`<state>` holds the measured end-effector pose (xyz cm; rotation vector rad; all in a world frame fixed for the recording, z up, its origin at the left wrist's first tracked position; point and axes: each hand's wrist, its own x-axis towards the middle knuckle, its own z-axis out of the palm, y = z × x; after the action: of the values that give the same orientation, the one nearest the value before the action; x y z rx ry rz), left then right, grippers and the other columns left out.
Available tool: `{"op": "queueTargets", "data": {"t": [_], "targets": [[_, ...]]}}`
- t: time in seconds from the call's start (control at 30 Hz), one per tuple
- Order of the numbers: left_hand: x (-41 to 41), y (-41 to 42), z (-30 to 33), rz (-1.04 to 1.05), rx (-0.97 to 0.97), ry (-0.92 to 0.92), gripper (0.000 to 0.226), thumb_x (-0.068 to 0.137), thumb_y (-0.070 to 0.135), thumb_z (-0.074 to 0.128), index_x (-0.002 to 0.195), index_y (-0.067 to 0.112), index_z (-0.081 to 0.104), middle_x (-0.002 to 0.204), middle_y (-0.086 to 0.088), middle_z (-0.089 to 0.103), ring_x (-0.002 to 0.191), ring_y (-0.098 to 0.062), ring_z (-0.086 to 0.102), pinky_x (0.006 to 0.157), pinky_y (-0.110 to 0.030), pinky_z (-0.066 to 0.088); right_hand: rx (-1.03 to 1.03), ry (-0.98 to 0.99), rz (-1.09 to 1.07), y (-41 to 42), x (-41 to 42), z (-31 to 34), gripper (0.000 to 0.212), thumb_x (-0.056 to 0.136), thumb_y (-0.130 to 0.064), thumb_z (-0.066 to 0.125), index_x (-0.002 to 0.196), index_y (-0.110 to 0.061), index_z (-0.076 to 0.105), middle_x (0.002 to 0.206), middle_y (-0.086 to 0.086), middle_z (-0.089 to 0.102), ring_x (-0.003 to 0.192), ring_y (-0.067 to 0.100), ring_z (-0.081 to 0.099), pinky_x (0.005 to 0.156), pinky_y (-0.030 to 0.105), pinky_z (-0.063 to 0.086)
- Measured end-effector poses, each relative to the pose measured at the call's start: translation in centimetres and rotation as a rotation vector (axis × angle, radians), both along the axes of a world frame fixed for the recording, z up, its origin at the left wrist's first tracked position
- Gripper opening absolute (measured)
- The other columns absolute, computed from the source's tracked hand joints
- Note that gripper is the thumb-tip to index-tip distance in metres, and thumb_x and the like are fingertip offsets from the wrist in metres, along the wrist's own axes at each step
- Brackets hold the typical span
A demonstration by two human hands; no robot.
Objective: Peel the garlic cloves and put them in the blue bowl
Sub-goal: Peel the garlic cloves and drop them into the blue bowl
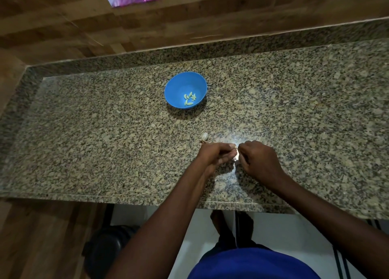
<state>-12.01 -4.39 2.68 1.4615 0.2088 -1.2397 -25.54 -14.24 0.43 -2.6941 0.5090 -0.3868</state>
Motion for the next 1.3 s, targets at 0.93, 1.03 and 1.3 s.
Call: {"op": "queueTargets", "data": {"t": [0.93,1.03,1.3], "targets": [[-0.5,0.6,-0.8,-0.182,-0.065,-0.204,0.014,0.089,-0.003,0.070,0.099,-0.013,0.070,0.072,-0.012,0.072,0.057,-0.010,0.065,0.059,-0.018,0.055,1.556,0.053,-0.267,-0.9,0.4,-0.2,0.039,0.098,0.003,0.046,0.064,-0.010,0.060,0.048,0.002,0.046,0.041,0.011,0.036,0.041,0.018,0.030],[0.0,0.7,-0.5,-0.153,-0.047,-0.059,0.007,0.090,-0.004,0.067,0.095,-0.008,0.070,0.075,-0.013,0.073,0.061,-0.013,0.068,0.062,-0.019,0.058,0.934,0.019,-0.152,-1.0,0.6,0.6,0.034,0.099,-0.006,0.056,0.066,-0.007,0.064,0.049,-0.006,0.057,0.042,0.004,0.051,0.047,0.014,0.037],[0.1,0.5,-0.3,-0.086,-0.044,-0.031,0.006,0.090,-0.006,0.068,0.096,-0.008,0.069,0.085,-0.020,0.072,0.065,-0.016,0.071,0.066,-0.021,0.061,0.594,0.043,-0.153,-0.9,1.1,0.2,0.030,0.095,-0.008,0.060,0.068,-0.020,0.064,0.051,-0.009,0.062,0.051,0.001,0.060,0.053,0.015,0.041]]}}
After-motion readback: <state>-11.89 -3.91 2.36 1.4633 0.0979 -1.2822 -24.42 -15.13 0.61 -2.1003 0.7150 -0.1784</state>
